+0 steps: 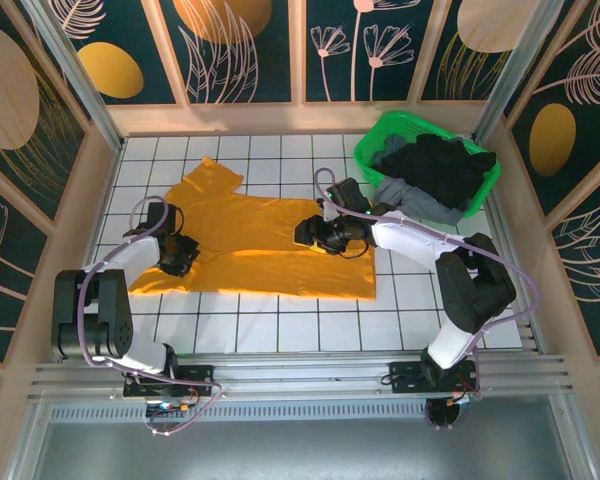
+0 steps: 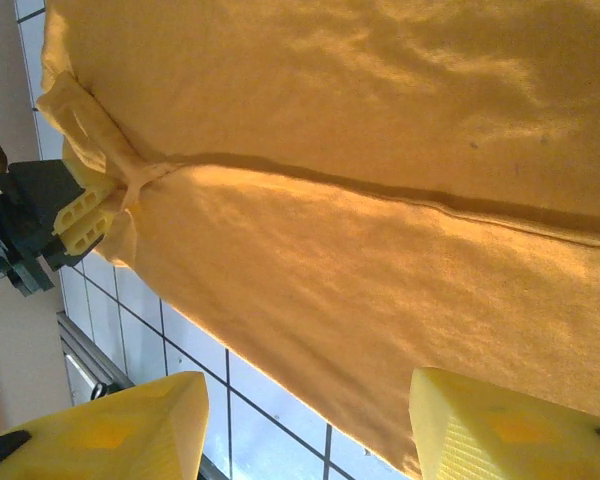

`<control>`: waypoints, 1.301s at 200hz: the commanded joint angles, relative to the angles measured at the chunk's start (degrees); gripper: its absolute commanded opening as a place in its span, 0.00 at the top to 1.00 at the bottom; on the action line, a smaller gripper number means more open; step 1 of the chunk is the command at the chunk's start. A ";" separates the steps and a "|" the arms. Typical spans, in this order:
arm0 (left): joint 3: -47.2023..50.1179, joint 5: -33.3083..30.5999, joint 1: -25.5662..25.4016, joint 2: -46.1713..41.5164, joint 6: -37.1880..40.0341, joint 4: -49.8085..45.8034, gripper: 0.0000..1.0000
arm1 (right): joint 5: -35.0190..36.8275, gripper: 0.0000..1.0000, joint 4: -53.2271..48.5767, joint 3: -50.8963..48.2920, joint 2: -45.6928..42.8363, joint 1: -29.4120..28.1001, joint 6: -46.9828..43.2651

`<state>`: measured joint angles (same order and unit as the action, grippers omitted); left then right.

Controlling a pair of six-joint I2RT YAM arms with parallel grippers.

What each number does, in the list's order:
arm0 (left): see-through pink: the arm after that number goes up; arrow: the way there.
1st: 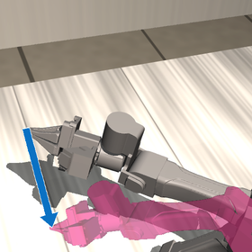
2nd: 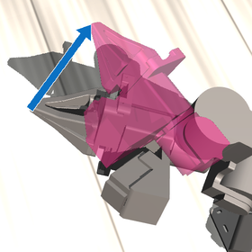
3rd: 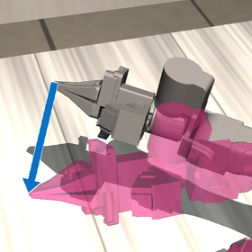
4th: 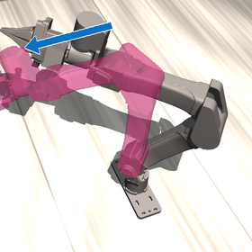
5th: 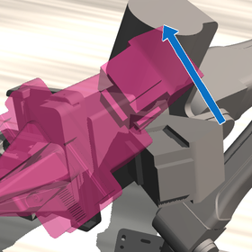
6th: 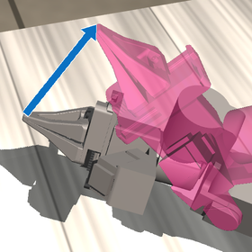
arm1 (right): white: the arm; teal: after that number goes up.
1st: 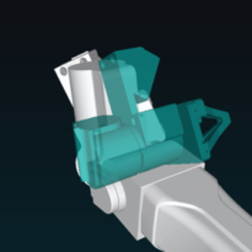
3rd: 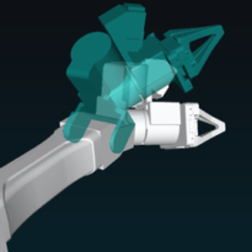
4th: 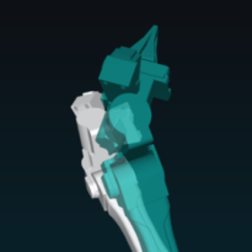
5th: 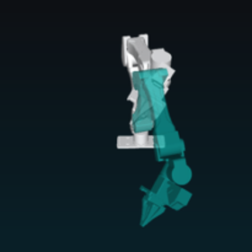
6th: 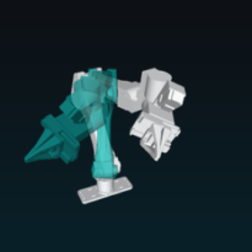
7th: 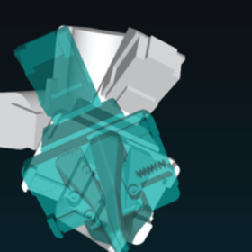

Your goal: Fold and stack the t-shirts

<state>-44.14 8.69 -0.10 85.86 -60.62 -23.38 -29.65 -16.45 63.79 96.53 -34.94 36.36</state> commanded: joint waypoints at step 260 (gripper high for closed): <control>-36.98 -20.58 -12.34 17.40 20.12 -20.01 0.43 | 5.09 0.46 -1.22 -4.34 -2.79 4.09 0.40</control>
<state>-83.72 -7.94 -13.04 111.59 -39.27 -42.22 -28.86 -16.40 63.55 96.38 -31.90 36.38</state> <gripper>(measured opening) 0.607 0.543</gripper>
